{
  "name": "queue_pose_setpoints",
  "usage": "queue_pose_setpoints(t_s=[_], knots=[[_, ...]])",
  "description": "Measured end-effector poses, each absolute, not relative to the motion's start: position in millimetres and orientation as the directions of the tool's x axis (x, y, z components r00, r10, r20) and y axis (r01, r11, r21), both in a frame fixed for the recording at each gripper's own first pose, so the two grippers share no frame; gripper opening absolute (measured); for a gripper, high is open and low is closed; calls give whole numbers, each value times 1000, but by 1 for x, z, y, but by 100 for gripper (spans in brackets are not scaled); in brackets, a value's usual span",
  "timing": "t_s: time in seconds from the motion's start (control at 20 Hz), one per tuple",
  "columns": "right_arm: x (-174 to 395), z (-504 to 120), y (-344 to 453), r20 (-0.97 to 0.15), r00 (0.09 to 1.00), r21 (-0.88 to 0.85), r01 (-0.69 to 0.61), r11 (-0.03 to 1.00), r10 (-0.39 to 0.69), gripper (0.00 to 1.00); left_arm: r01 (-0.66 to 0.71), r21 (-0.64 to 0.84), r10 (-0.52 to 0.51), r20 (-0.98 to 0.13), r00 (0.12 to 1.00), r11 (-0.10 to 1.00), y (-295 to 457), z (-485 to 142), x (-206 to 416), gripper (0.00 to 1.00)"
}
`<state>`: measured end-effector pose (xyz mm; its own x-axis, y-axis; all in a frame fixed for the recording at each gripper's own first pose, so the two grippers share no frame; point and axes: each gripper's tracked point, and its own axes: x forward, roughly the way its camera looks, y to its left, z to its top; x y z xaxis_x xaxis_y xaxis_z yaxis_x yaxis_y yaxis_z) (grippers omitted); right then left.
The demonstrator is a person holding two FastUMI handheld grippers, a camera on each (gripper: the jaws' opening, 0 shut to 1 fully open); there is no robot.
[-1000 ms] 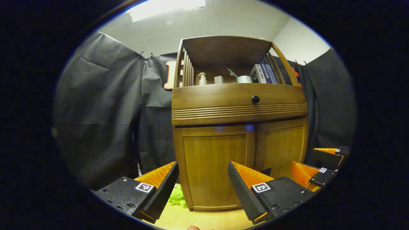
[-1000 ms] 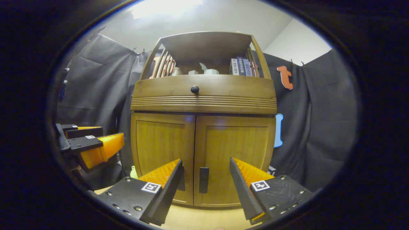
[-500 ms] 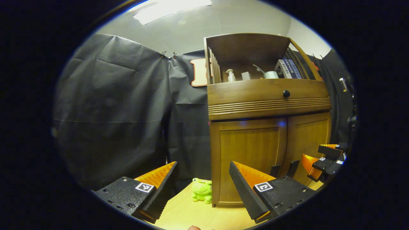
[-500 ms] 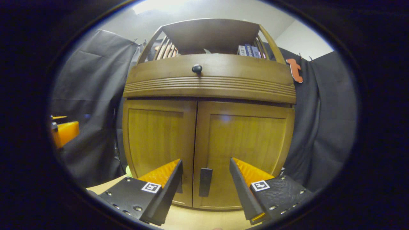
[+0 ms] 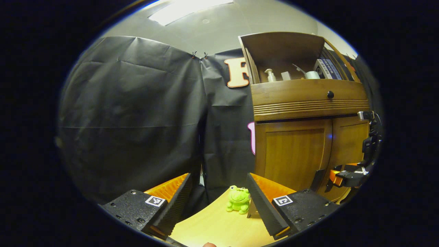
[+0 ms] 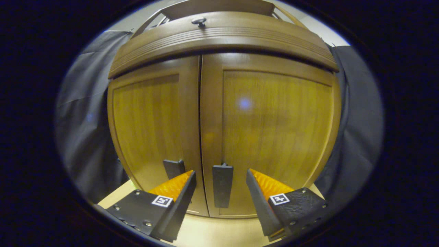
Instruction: Open the right door of the double-door shoe cabinet with the right hand, and open the left door with the left hand.
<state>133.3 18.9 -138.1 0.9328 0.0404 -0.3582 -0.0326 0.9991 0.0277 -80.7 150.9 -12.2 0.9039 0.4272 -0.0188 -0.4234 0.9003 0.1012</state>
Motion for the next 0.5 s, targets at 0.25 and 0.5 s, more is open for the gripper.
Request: queue_pose_setpoints(t_s=[0.25,0.5], knots=[[140,-157,22,-436,899,28,-21,999,31,66,-447,109,451,-13,892,888,163,-10,-83,97],[141,-160,18,-445,896,16,16,1000,-7,31,-447,100,450,-12,893,889,165,-11,-82,97]])
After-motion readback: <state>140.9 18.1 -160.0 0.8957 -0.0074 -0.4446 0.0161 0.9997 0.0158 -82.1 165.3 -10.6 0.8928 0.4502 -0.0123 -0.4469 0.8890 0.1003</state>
